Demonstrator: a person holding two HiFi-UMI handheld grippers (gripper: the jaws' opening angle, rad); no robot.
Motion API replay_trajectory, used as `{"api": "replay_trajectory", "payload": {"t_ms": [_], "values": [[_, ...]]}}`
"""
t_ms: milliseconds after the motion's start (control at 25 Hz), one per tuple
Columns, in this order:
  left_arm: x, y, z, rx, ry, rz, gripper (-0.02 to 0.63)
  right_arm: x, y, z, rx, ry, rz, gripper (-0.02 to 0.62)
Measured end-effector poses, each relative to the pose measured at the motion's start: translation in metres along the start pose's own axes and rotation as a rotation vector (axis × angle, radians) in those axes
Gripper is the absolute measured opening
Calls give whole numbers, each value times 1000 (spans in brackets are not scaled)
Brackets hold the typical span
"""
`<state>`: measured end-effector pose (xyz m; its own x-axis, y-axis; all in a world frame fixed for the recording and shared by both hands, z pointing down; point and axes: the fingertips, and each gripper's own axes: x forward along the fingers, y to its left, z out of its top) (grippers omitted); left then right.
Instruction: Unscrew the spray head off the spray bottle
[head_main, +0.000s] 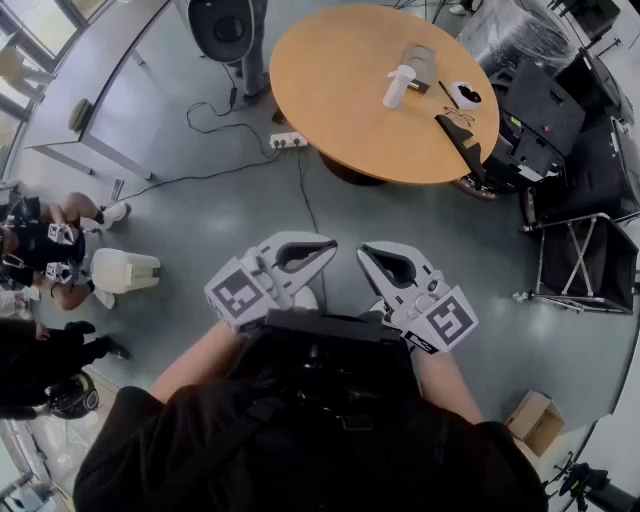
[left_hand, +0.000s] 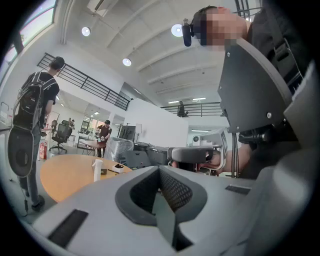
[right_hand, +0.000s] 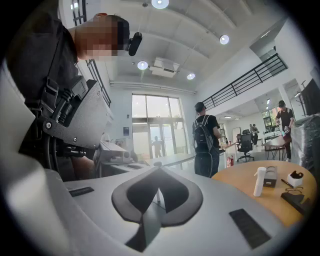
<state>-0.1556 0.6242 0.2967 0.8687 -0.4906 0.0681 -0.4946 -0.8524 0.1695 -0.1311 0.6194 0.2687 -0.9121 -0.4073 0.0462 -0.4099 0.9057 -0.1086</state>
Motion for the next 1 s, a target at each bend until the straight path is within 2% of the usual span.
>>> {"api": "replay_trajectory", "payload": {"t_ms": [160, 480, 640, 1000], "values": [[-1, 2, -4, -4, 5, 10, 2, -1, -3, -5, 16, -4, -7, 2], [30, 27, -3, 22, 23, 47, 2, -3, -51, -8, 29, -16, 13, 0], [66, 31, 7, 28, 20, 59, 2, -14, -81, -1, 12, -16, 42, 1], [178, 52, 34, 23, 16, 83, 2, -59, -188, 22, 17, -45, 72, 2]]}}
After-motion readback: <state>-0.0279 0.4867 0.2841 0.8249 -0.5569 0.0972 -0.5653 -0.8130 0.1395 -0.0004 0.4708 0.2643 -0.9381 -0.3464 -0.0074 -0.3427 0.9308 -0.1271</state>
